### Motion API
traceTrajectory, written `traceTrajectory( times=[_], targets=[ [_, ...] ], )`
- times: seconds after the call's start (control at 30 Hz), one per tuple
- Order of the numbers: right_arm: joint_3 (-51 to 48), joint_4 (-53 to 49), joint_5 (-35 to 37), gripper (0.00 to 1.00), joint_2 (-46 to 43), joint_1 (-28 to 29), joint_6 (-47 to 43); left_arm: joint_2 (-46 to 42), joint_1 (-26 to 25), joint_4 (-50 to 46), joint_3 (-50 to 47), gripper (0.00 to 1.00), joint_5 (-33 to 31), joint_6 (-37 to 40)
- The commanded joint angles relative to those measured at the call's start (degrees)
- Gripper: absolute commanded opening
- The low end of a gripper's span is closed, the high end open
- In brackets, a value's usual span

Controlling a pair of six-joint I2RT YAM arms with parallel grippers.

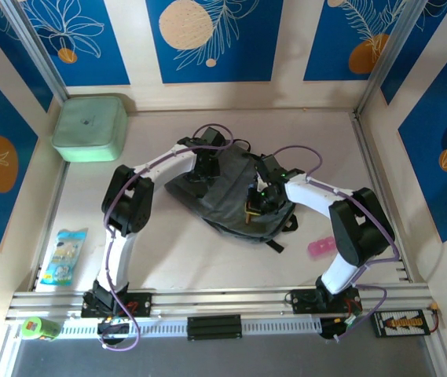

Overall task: Pack the student bag
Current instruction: Open the student bag at the center of the table.

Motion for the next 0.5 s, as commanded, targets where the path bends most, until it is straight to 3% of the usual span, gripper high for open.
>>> traceTrajectory(
  times=[0.0,0.23,0.47],
  targets=[
    [2.11,-2.32,-0.07,0.00,-3.10,-0.98,-1.81,-3.38,0.03,0.19,-0.28,0.00,4.03,0.97],
    [7.07,-0.70,-9.46,0.00,-4.51,1.45,-7.51,-12.89,0.51,5.16,-5.83,0.00,8.69,0.06],
    [14.36,-0.13,-16.80,0.00,4.44,4.36,-9.58,-18.38,2.12,12.12,-13.95,0.00,13.03,-3.32]
  ],
)
